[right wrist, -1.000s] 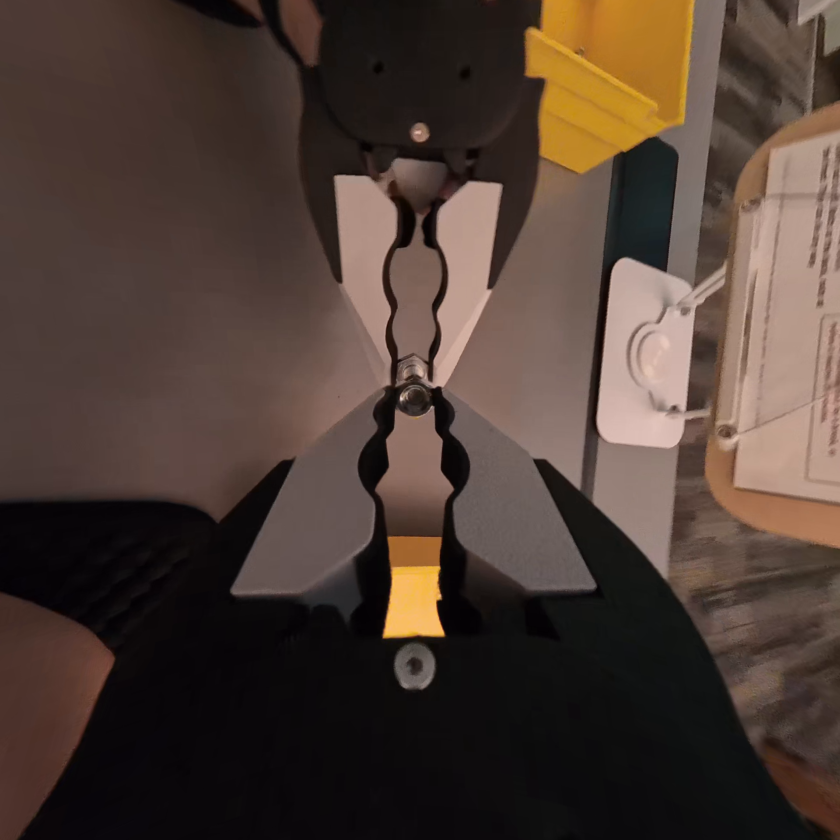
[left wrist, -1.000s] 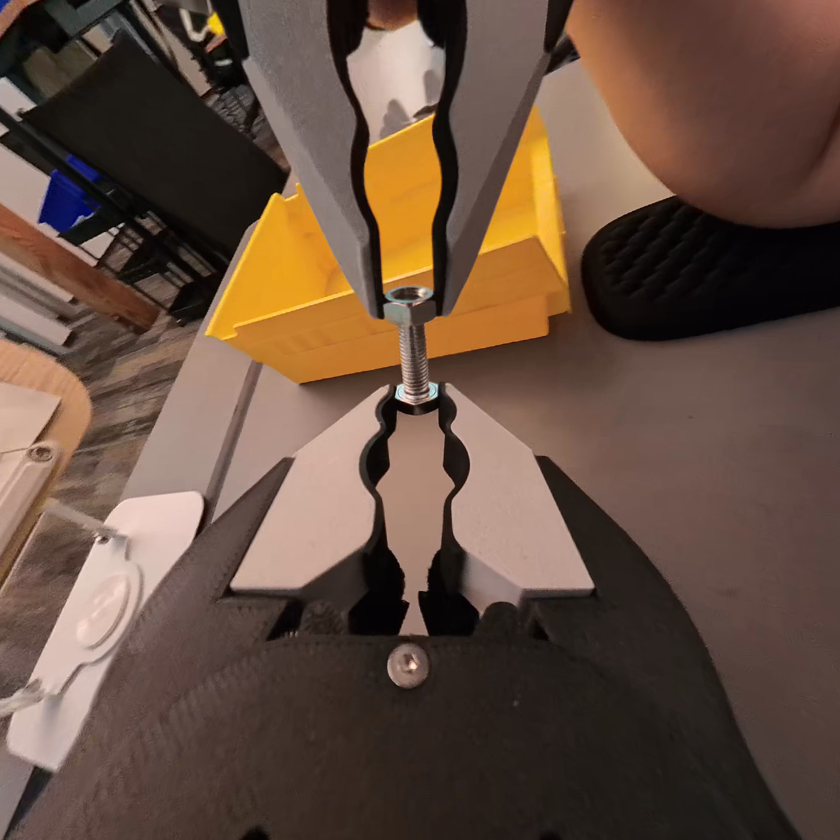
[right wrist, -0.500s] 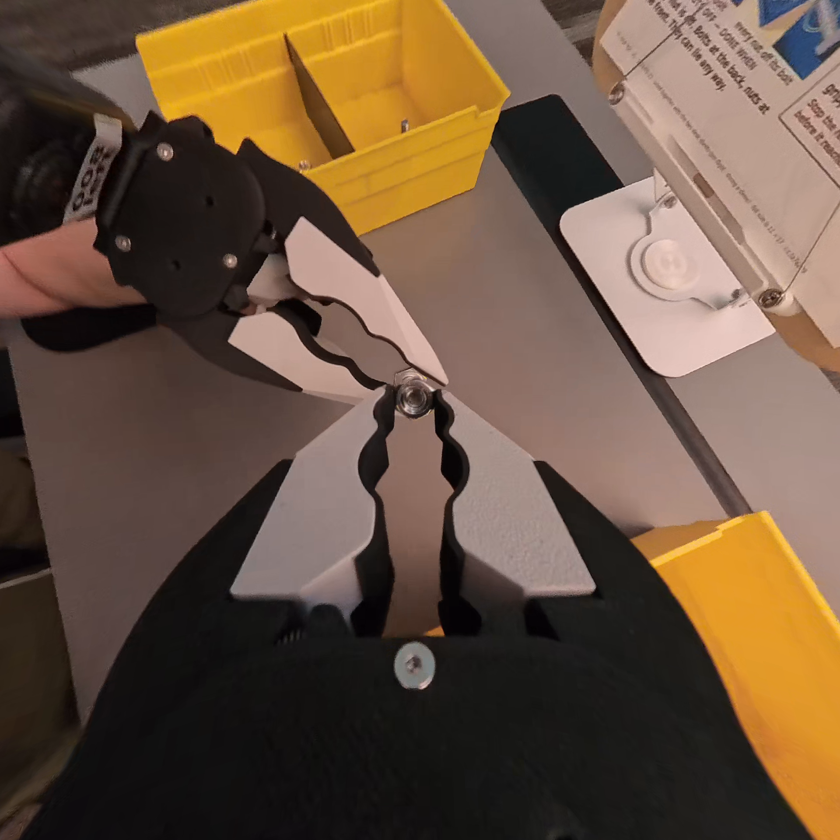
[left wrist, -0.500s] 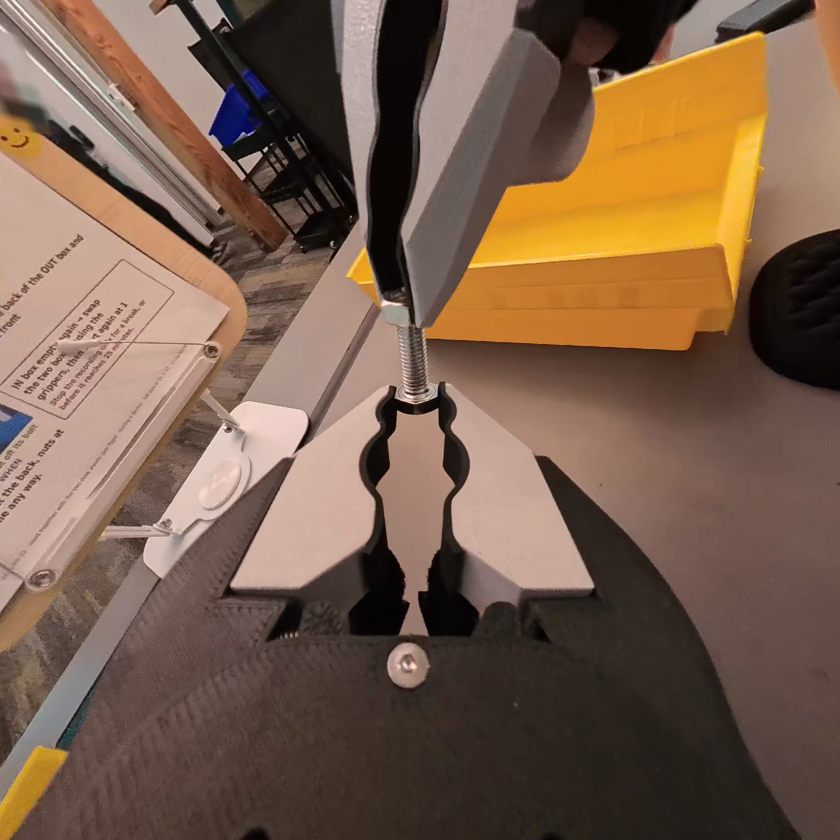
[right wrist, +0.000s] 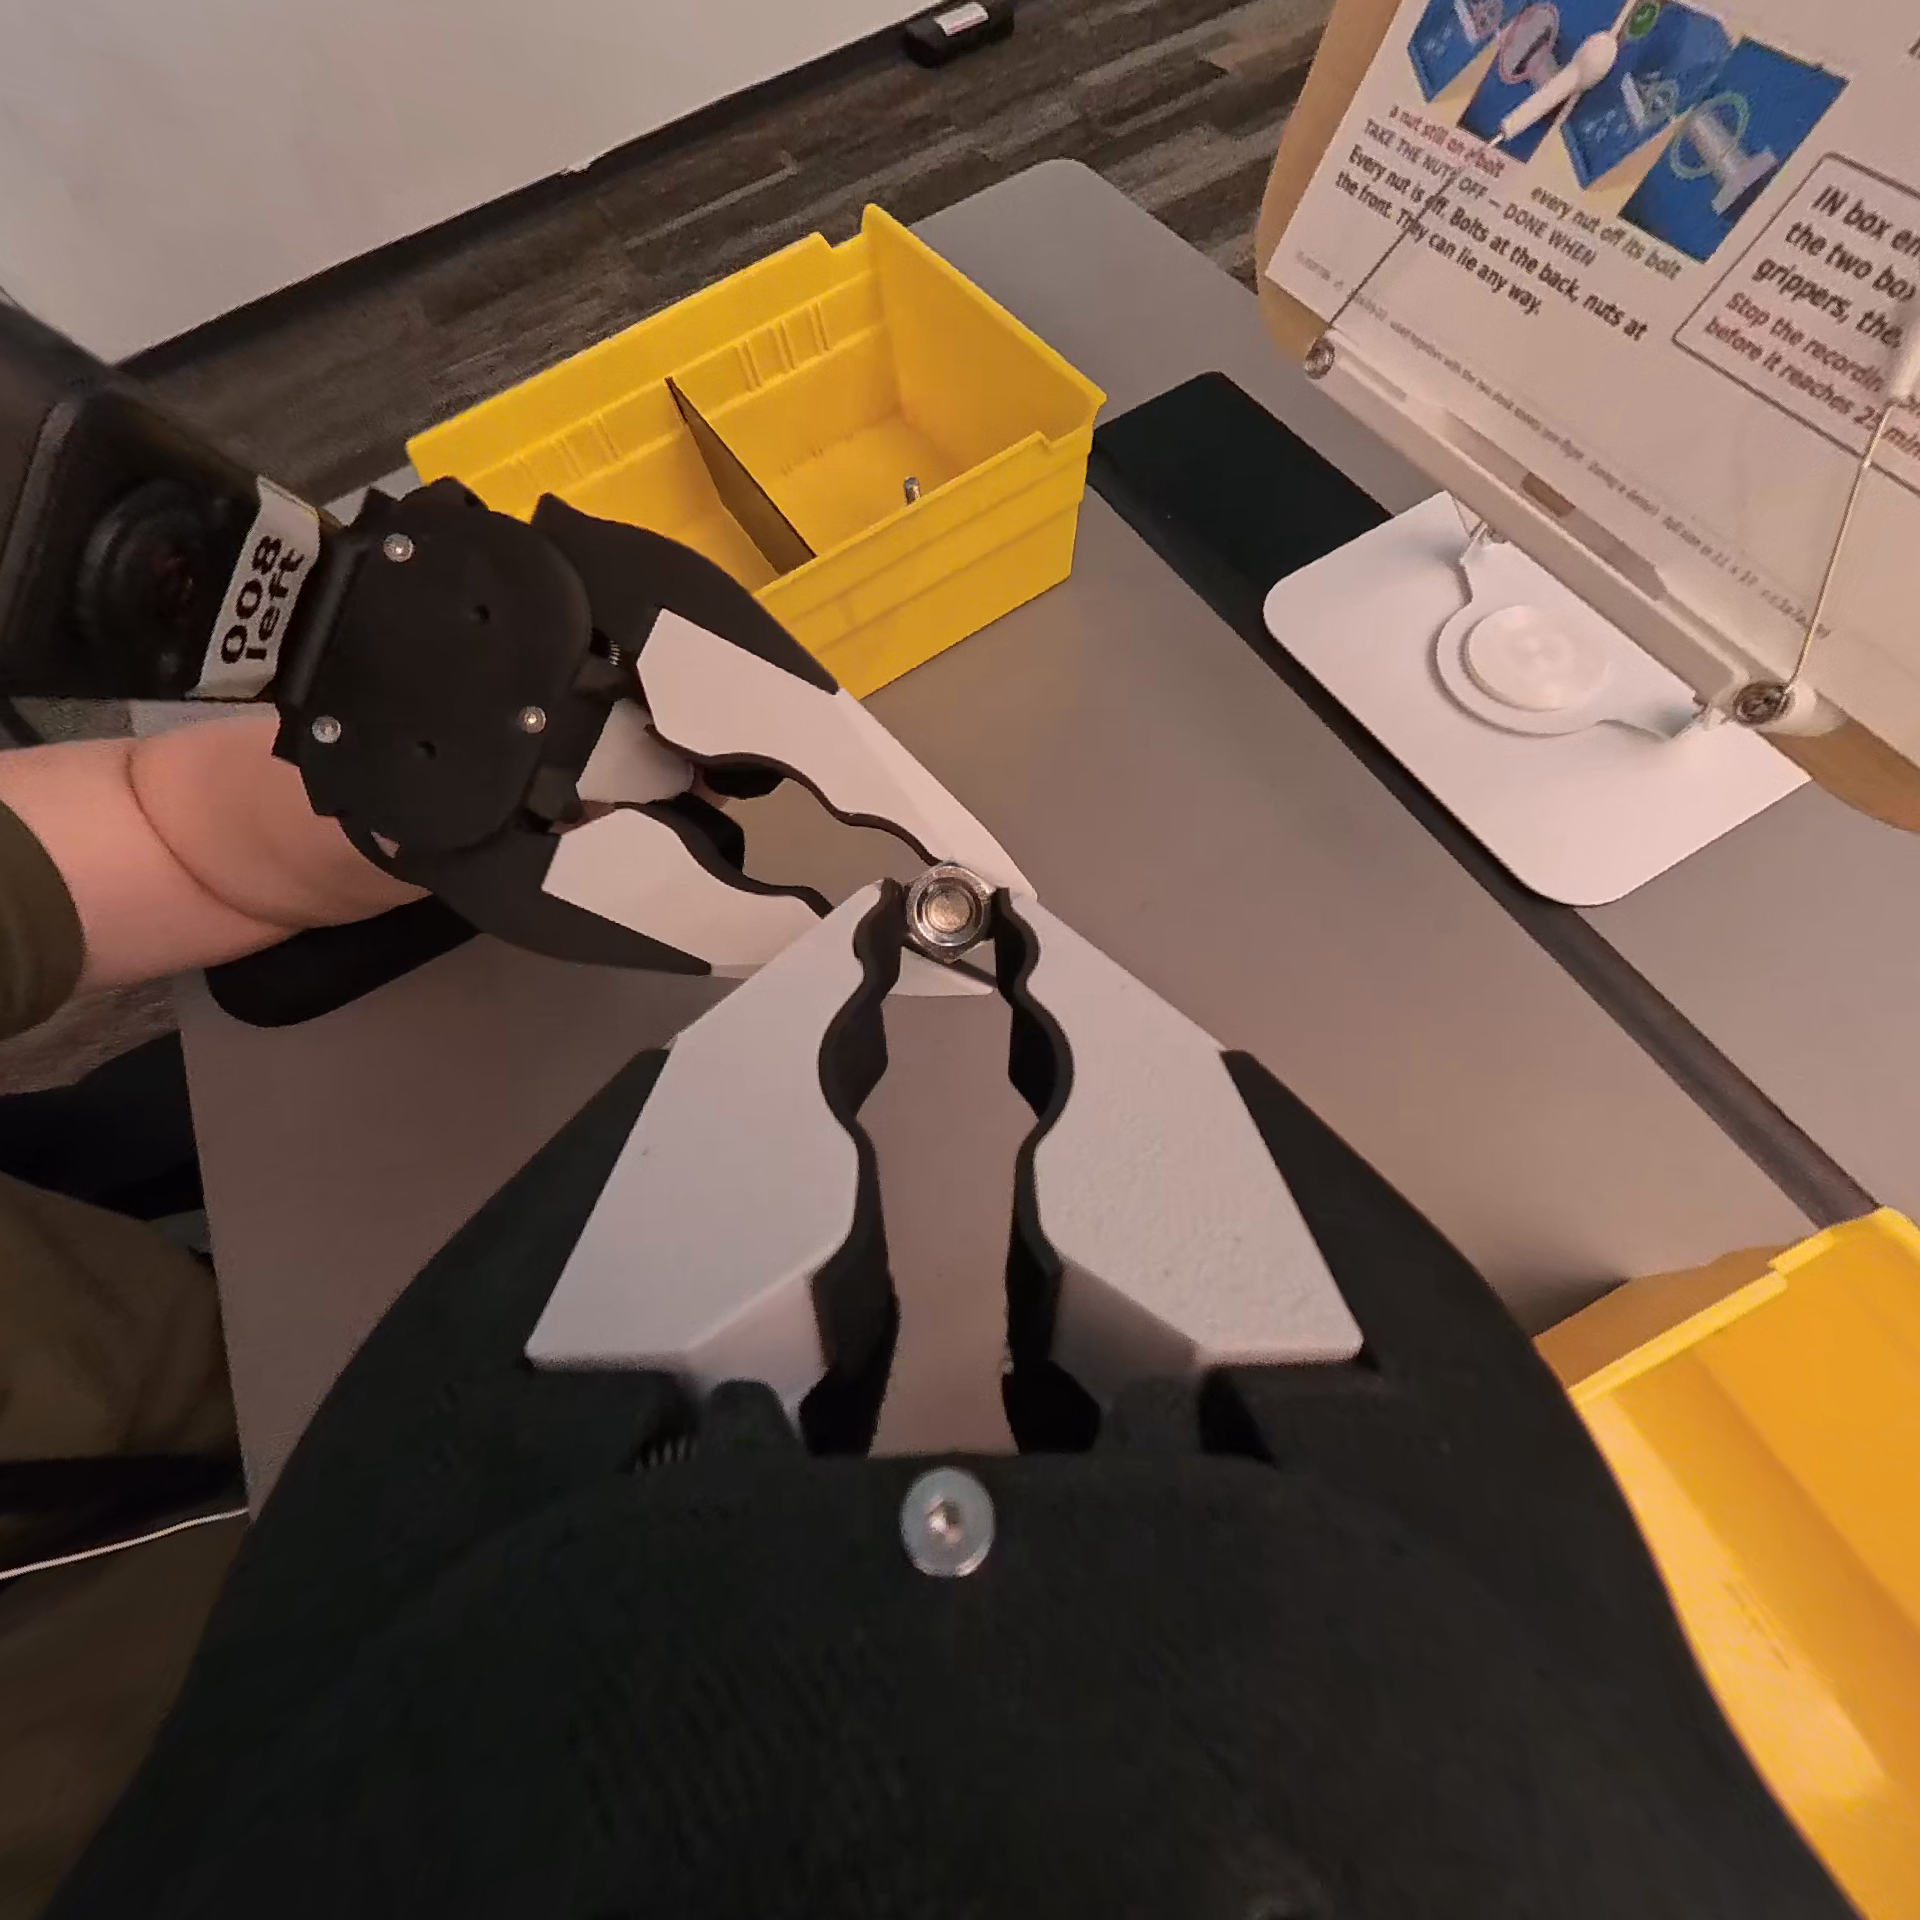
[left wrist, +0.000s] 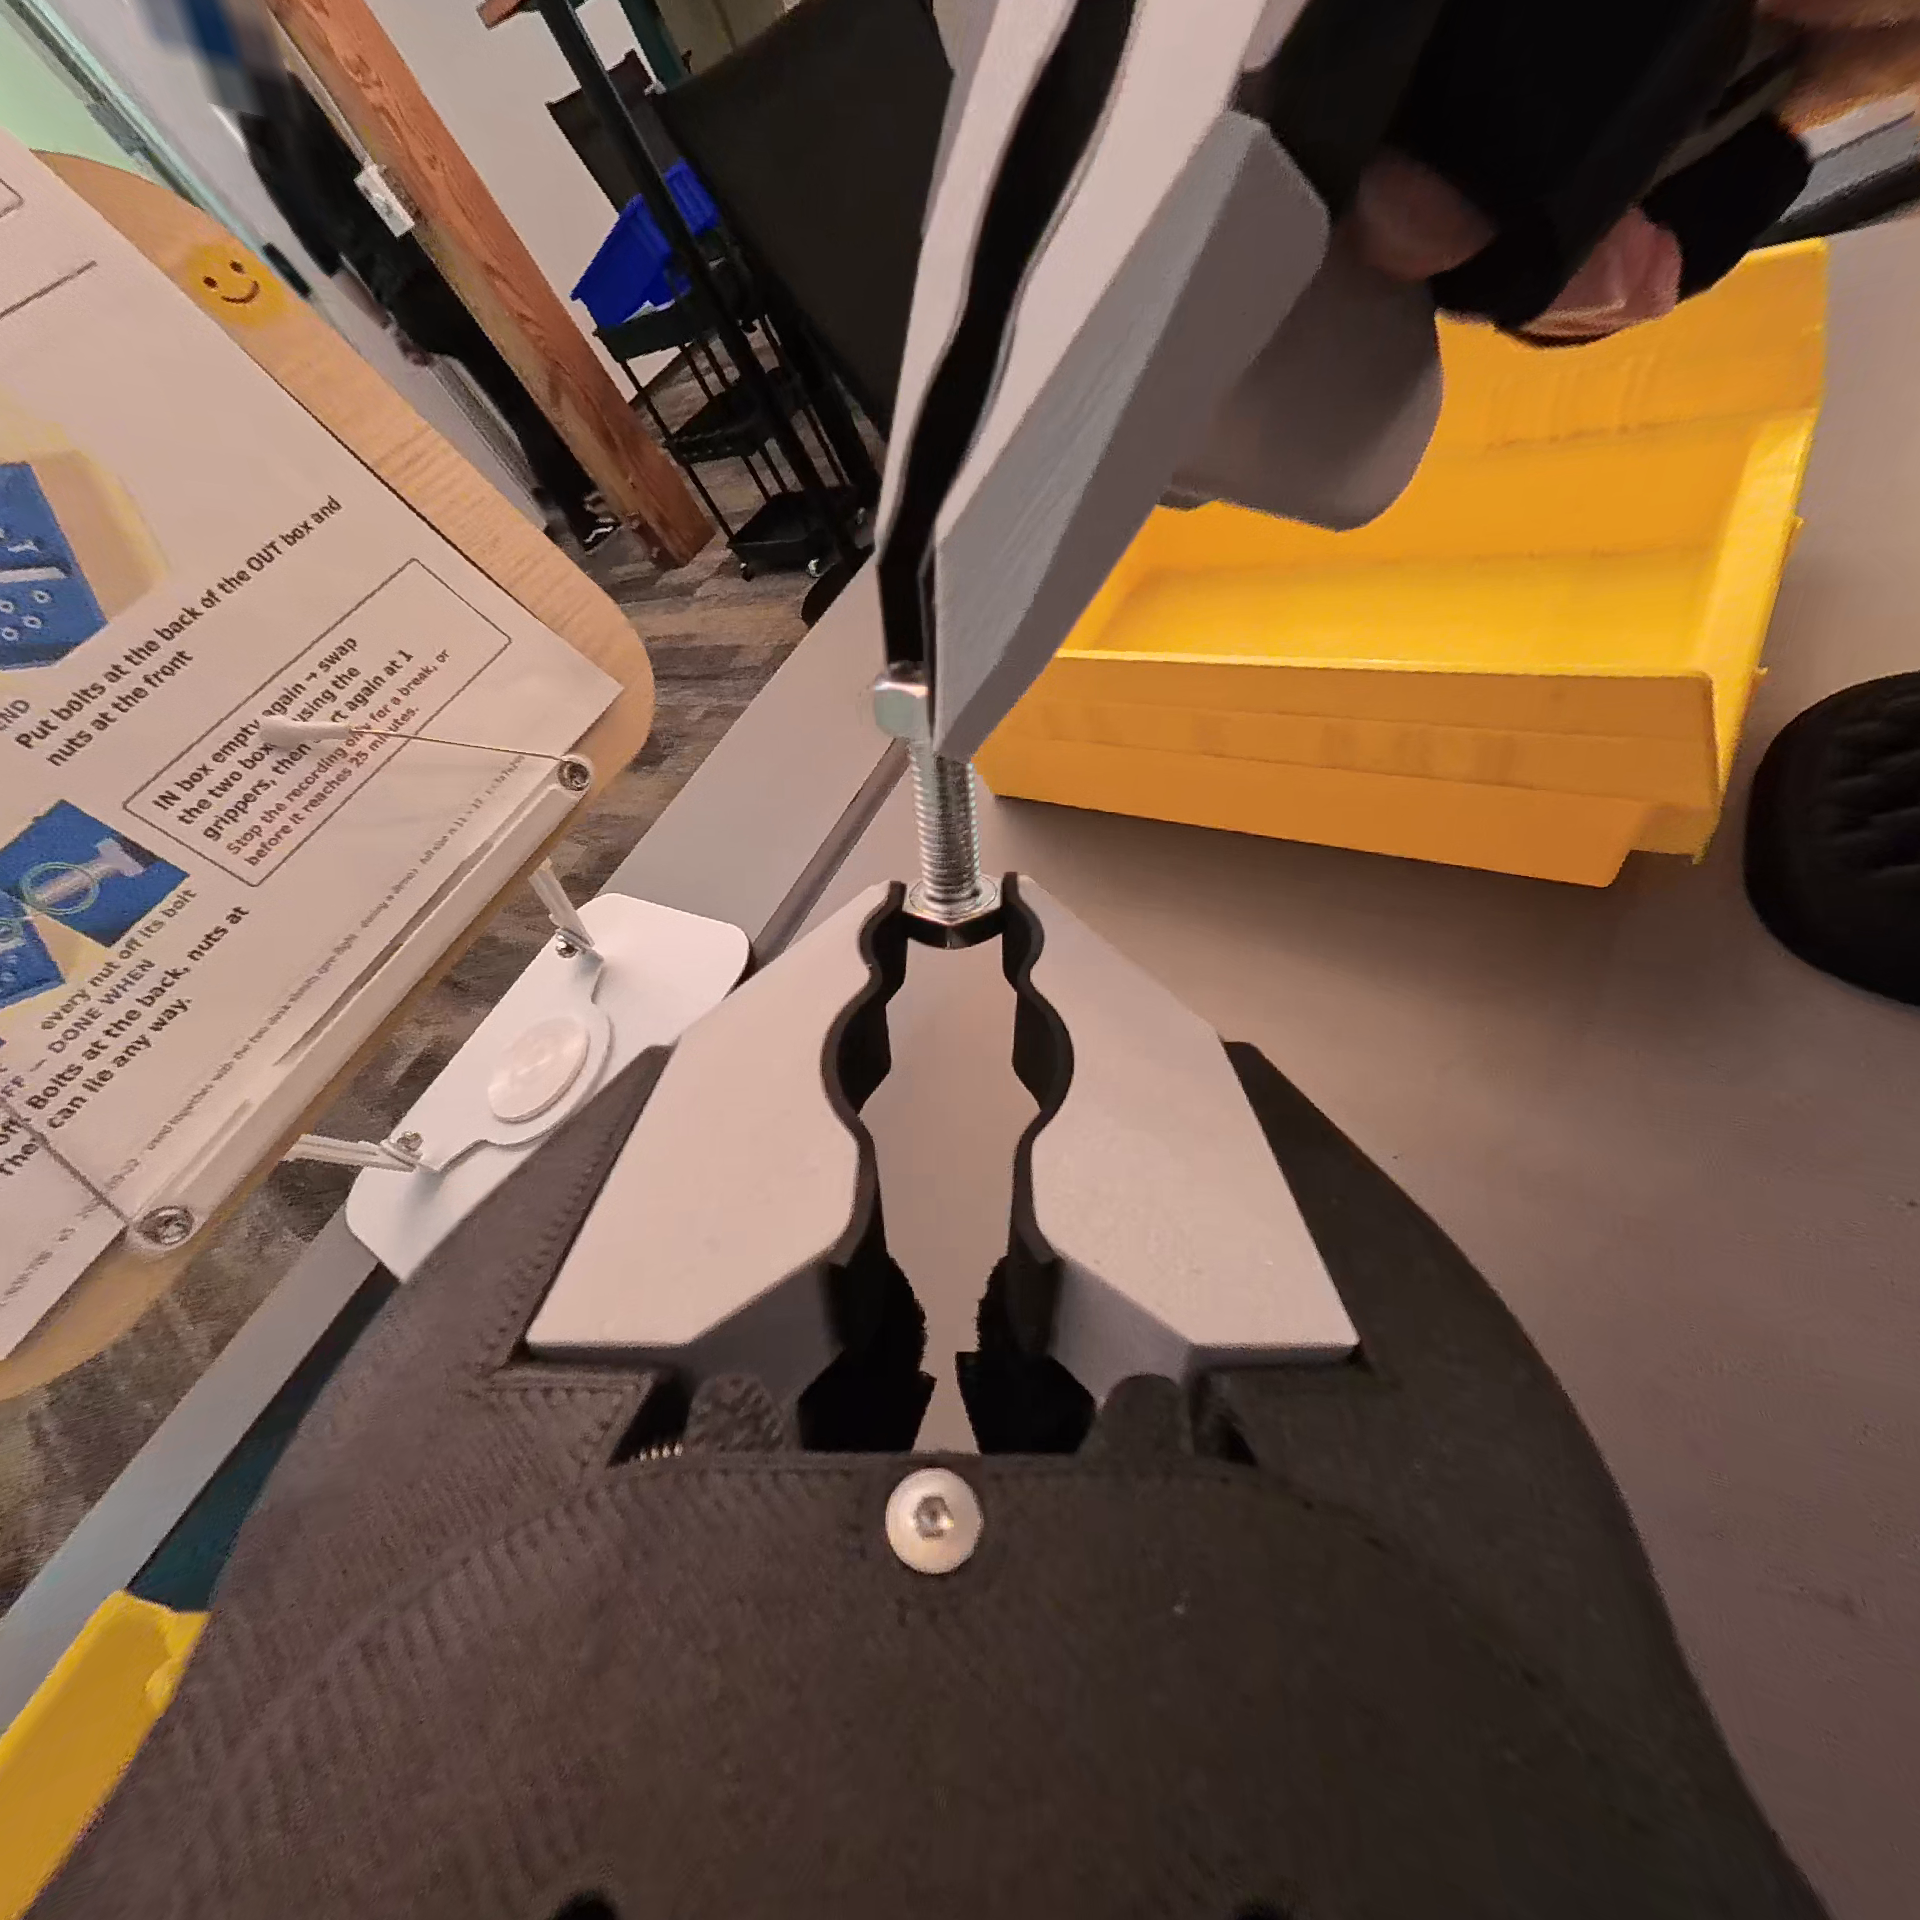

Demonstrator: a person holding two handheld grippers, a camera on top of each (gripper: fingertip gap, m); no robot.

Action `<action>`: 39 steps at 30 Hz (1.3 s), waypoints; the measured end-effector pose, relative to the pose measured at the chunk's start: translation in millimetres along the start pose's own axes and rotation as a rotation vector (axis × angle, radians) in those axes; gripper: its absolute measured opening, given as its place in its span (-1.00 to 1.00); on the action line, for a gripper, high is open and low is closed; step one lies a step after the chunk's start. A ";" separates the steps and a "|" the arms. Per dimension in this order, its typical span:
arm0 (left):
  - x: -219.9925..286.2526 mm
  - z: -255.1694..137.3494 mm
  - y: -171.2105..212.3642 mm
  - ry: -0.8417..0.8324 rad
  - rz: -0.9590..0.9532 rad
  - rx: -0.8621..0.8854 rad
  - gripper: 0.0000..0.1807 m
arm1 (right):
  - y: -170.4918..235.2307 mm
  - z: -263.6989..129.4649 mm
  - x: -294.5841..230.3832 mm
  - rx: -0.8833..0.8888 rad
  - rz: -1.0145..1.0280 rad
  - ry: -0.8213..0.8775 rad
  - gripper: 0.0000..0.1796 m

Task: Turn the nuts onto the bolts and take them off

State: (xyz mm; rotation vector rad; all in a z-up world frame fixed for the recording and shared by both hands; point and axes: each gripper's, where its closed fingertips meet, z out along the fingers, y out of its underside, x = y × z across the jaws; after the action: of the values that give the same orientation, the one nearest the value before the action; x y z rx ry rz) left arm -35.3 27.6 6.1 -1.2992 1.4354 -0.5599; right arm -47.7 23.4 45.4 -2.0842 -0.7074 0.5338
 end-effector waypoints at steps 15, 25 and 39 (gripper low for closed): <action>-18.3 -21.1 -22.3 0.020 -0.115 0.123 -0.82 | -31.3 -14.5 -22.0 0.213 -0.261 -0.048 -0.49; -20.0 -23.2 -24.2 0.013 -0.129 0.131 -0.82 | -31.5 -11.6 -29.5 0.206 -0.287 -0.049 -0.49; -18.2 -25.4 -28.5 0.016 -0.122 0.150 -0.82 | -32.1 -8.3 -32.9 0.211 -0.331 -0.045 -0.33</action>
State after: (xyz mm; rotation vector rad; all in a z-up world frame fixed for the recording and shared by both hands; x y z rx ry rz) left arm -49.5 28.1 45.9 -1.2704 1.3068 -0.7460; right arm -76.7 12.4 80.3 -1.7202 -0.9575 0.4477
